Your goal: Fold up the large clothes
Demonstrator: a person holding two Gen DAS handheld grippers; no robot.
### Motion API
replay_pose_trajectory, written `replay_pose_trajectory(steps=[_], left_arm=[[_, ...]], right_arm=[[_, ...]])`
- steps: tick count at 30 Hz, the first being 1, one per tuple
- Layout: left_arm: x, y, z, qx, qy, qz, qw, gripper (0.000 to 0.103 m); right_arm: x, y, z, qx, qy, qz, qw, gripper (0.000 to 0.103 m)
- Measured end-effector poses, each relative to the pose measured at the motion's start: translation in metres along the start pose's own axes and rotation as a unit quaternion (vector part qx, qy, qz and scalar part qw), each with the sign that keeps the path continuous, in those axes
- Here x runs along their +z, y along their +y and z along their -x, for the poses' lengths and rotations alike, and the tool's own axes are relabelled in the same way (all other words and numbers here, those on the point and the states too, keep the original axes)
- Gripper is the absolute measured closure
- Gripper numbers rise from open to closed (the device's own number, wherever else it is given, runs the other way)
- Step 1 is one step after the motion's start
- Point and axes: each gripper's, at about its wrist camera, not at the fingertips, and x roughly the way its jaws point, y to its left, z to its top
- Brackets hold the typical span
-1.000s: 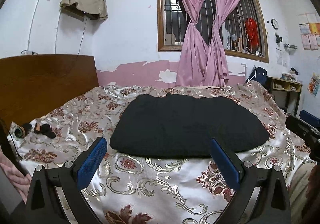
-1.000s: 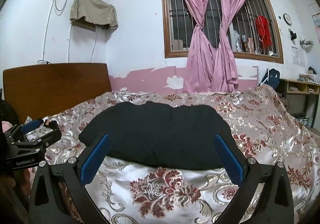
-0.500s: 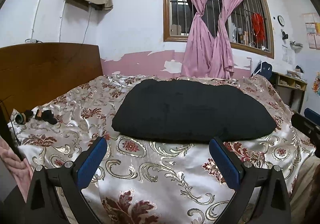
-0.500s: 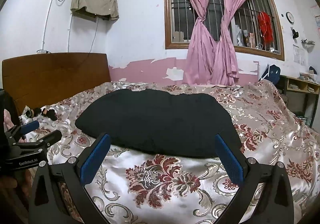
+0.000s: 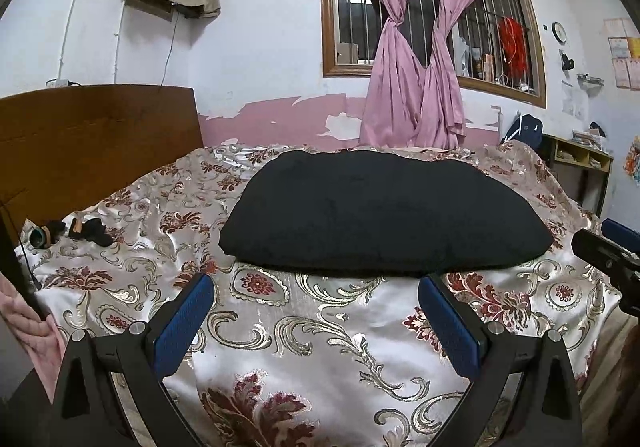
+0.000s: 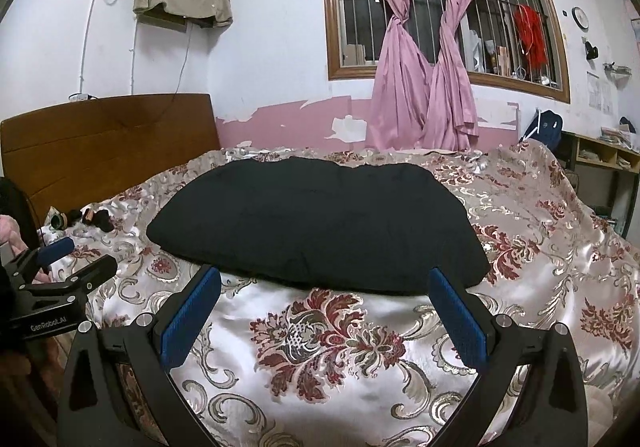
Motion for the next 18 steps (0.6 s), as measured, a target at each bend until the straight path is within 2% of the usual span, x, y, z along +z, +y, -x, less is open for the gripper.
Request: replay_pose_trajectory(steps=[18], left_arm=[[-0.0003, -0.0015, -0.0013, 0.002, 0.000, -0.002, 1.0000, 0.000]], right_arm=[[-0.0031, -0.0021, -0.0035, 0.001, 0.005, -0.004, 1.000, 0.002]])
